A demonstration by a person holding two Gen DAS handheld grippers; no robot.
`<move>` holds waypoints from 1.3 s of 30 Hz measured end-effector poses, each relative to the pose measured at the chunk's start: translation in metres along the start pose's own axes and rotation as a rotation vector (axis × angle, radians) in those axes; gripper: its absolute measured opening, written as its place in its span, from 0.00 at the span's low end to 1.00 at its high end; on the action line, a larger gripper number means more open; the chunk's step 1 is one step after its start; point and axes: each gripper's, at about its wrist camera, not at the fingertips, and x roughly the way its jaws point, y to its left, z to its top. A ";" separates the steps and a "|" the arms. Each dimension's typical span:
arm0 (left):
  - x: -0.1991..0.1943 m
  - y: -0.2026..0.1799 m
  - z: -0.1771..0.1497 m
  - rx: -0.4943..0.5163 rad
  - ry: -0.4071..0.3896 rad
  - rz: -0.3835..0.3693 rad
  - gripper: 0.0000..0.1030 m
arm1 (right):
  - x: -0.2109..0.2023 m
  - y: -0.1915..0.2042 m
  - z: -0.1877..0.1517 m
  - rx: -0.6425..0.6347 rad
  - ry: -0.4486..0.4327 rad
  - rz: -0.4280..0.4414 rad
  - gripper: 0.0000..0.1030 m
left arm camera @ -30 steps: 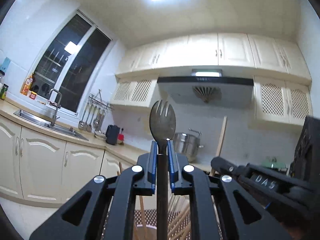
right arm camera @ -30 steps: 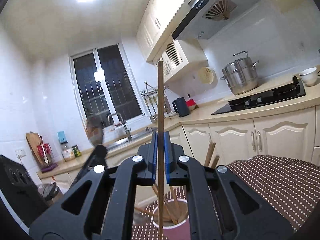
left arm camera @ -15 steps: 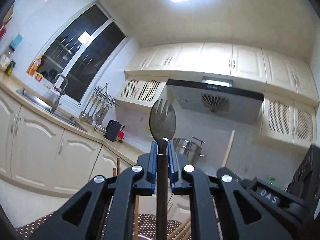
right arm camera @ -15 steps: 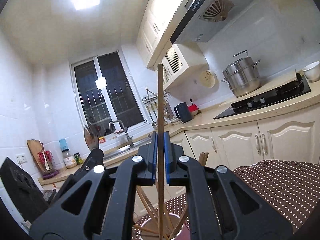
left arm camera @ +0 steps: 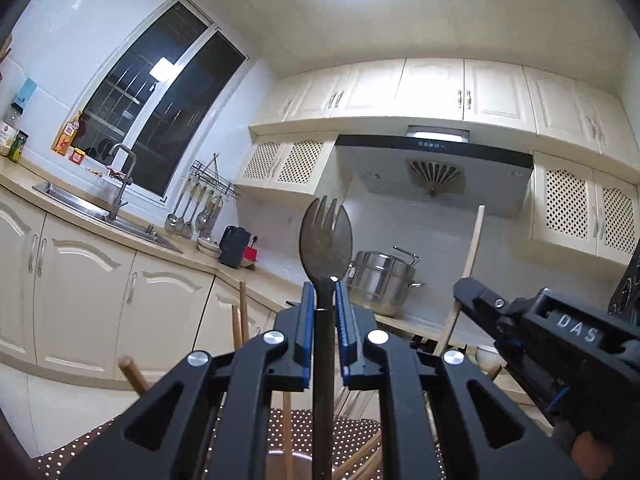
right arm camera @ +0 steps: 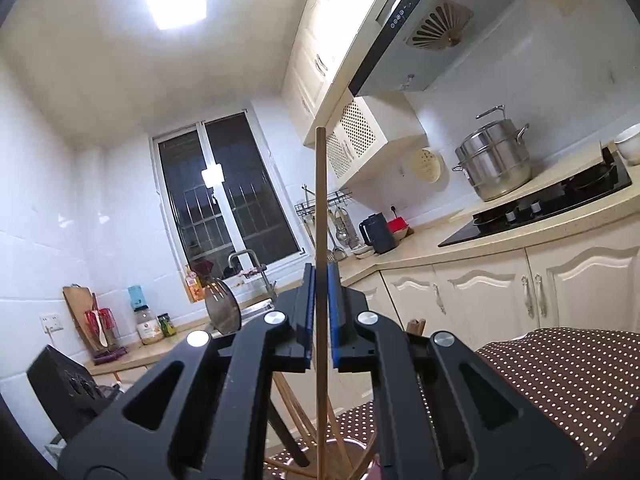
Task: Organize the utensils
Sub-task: 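Lift the held spoon and chopstick up and carry them over the pink cup, then open the left tool to drop the metal spoon into the pink cup, then lower the held chopstick into the cup and open the right tool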
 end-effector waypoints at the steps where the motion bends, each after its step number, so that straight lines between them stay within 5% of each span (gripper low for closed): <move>1: -0.001 0.000 0.000 0.005 0.001 0.003 0.10 | 0.001 -0.001 -0.002 0.001 0.007 -0.002 0.07; 14: -0.008 0.006 -0.012 0.042 0.104 0.020 0.11 | 0.007 -0.006 -0.016 0.000 0.063 -0.019 0.07; 18: -0.008 0.010 -0.012 0.035 0.137 0.033 0.22 | 0.006 -0.004 -0.021 -0.012 0.083 -0.016 0.07; 39: -0.027 0.013 0.024 0.170 0.266 0.205 0.40 | 0.006 0.022 -0.036 -0.100 0.184 -0.050 0.07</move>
